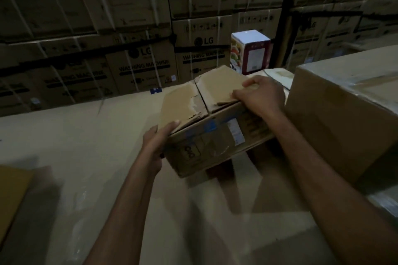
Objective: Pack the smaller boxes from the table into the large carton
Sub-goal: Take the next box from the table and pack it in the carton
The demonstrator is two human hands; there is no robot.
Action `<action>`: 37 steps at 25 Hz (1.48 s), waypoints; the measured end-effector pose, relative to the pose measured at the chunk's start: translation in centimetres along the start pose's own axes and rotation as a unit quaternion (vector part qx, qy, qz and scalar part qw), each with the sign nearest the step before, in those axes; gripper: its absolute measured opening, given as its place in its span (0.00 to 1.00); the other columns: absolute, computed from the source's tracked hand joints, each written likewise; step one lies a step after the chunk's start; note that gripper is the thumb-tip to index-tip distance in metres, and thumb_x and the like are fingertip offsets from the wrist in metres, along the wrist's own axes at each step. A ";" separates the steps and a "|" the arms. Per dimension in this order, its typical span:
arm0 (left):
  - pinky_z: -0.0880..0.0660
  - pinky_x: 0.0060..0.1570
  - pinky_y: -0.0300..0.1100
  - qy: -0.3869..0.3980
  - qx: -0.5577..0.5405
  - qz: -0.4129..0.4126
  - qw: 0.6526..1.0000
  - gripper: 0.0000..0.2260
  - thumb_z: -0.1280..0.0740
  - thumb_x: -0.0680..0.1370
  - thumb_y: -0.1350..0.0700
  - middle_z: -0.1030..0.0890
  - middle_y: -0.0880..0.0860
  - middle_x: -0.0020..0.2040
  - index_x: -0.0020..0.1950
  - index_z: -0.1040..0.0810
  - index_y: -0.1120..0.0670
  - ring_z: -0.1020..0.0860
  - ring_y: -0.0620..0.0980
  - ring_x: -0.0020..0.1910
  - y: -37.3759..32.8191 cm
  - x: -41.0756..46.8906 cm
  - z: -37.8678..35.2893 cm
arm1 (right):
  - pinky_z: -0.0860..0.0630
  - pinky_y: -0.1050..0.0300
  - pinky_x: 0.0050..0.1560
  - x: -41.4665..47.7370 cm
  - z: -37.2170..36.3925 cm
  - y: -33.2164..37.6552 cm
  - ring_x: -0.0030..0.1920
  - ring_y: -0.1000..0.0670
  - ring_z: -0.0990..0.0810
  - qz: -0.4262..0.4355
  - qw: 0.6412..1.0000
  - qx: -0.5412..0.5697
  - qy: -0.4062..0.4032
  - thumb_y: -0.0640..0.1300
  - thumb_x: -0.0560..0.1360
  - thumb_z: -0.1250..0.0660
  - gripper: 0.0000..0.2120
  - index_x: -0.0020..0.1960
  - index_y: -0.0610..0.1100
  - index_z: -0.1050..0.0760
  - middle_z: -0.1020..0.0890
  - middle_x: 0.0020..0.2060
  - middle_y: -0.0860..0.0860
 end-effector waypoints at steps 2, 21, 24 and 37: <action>0.21 0.45 0.49 0.024 -0.033 0.010 0.999 0.20 0.24 0.73 0.42 0.15 0.55 0.51 0.58 0.19 0.53 0.18 0.57 0.51 0.8 -3.3 2.9 | 0.25 0.48 0.61 -3.8 2.4 5.3 0.62 0.47 0.26 0.072 0.997 0.014 -0.029 0.63 0.63 0.23 0.21 0.54 0.59 0.20 0.22 0.59 0.51; 0.18 0.55 0.52 0.000 -0.124 -0.207 0.970 0.31 0.22 0.71 0.45 0.17 0.52 0.62 0.72 0.26 0.47 0.17 0.54 0.59 4.5 -26.9 25.9 | 0.28 0.46 0.69 -38.9 9.0 14.4 0.70 0.47 0.29 0.138 0.987 0.077 0.018 0.59 0.66 0.21 0.46 0.78 0.57 0.39 0.27 0.72 0.54; 0.18 0.51 0.45 -0.009 -0.088 -0.264 0.960 0.30 0.22 0.73 0.50 0.17 0.46 0.62 0.73 0.27 0.44 0.17 0.49 0.59 0.3 -32.0 27.5 | 0.22 0.50 0.62 -38.9 9.7 10.9 0.62 0.53 0.21 0.087 0.956 0.270 0.067 0.51 0.67 0.19 0.41 0.76 0.56 0.33 0.21 0.64 0.57; 0.30 0.71 0.55 -0.102 0.278 -0.373 0.879 0.39 0.30 0.76 0.43 0.34 0.49 0.78 0.83 0.45 0.44 0.31 0.52 0.73 -8.1 -53.0 27.7 | 0.21 0.37 0.62 -47.7 9.1 5.8 0.62 0.36 0.18 -0.077 0.795 0.560 0.219 0.43 0.77 0.28 0.23 0.70 0.42 0.24 0.17 0.61 0.41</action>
Point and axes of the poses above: each hand's wrist, its own x-axis towards the middle knuckle, its own z-axis out of the back of the hand, y = z × x, the point moved 6 cm from there along x, towards the middle knuckle
